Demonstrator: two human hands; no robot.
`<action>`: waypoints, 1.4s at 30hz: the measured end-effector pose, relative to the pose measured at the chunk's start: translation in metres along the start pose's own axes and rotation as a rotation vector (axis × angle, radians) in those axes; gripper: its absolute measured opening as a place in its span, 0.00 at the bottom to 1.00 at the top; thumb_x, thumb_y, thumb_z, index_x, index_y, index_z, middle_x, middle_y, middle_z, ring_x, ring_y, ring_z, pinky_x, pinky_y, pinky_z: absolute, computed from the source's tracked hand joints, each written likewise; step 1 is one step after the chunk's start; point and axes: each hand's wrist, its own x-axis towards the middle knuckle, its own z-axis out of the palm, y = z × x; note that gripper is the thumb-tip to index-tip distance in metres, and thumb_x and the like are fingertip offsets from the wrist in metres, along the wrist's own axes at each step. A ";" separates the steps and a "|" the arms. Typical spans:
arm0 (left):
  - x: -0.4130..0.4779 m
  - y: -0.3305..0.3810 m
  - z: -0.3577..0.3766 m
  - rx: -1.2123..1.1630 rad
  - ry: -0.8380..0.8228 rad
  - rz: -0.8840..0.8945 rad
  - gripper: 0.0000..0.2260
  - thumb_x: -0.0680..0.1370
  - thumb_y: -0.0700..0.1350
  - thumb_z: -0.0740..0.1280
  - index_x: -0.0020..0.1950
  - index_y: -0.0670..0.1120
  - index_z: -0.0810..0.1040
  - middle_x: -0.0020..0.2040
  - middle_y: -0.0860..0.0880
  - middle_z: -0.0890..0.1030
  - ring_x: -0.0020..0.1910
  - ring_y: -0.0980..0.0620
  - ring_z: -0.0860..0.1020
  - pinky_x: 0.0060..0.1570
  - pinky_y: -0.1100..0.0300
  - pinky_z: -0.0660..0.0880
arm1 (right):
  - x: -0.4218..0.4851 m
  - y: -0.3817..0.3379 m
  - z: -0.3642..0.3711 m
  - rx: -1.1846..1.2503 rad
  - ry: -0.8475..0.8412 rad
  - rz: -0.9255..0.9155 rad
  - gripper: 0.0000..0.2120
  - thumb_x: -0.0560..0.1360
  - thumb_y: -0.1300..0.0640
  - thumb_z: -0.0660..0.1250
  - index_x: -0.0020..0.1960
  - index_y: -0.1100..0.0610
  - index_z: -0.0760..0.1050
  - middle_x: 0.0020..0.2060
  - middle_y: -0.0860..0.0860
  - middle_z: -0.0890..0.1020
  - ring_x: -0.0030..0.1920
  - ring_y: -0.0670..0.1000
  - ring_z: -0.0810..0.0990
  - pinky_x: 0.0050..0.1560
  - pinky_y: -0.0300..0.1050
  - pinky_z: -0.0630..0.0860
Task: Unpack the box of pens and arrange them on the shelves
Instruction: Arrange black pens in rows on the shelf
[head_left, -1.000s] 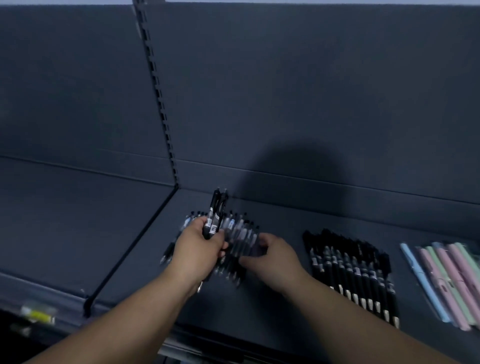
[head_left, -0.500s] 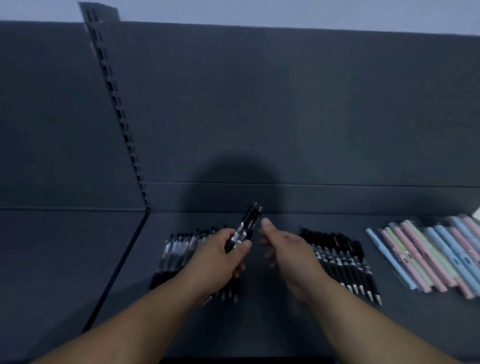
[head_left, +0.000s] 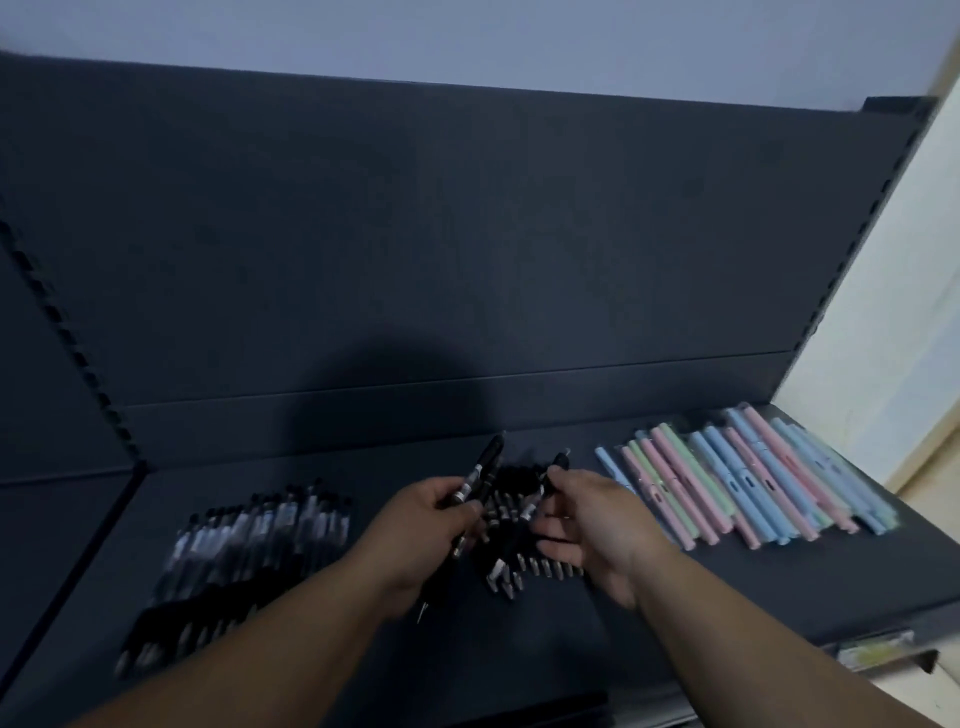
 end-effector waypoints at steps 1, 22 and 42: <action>0.002 0.000 0.006 0.023 0.035 0.000 0.08 0.79 0.35 0.63 0.54 0.43 0.80 0.42 0.46 0.83 0.38 0.55 0.79 0.41 0.64 0.77 | 0.001 0.000 -0.009 -0.038 0.012 -0.003 0.08 0.81 0.53 0.61 0.46 0.56 0.73 0.30 0.50 0.79 0.29 0.48 0.79 0.32 0.41 0.76; 0.051 -0.007 0.097 0.464 0.557 -0.042 0.17 0.78 0.36 0.60 0.66 0.40 0.73 0.58 0.42 0.80 0.55 0.45 0.79 0.54 0.60 0.74 | 0.040 -0.006 -0.097 -0.955 -0.077 -0.291 0.24 0.74 0.49 0.71 0.66 0.56 0.70 0.58 0.50 0.79 0.49 0.44 0.74 0.40 0.31 0.69; 0.011 -0.052 0.074 1.049 0.384 0.078 0.28 0.80 0.57 0.58 0.78 0.55 0.52 0.79 0.51 0.46 0.77 0.50 0.45 0.75 0.57 0.46 | 0.043 0.026 -0.089 -1.230 -0.420 -0.534 0.51 0.67 0.35 0.72 0.79 0.43 0.44 0.78 0.45 0.38 0.77 0.49 0.39 0.76 0.47 0.47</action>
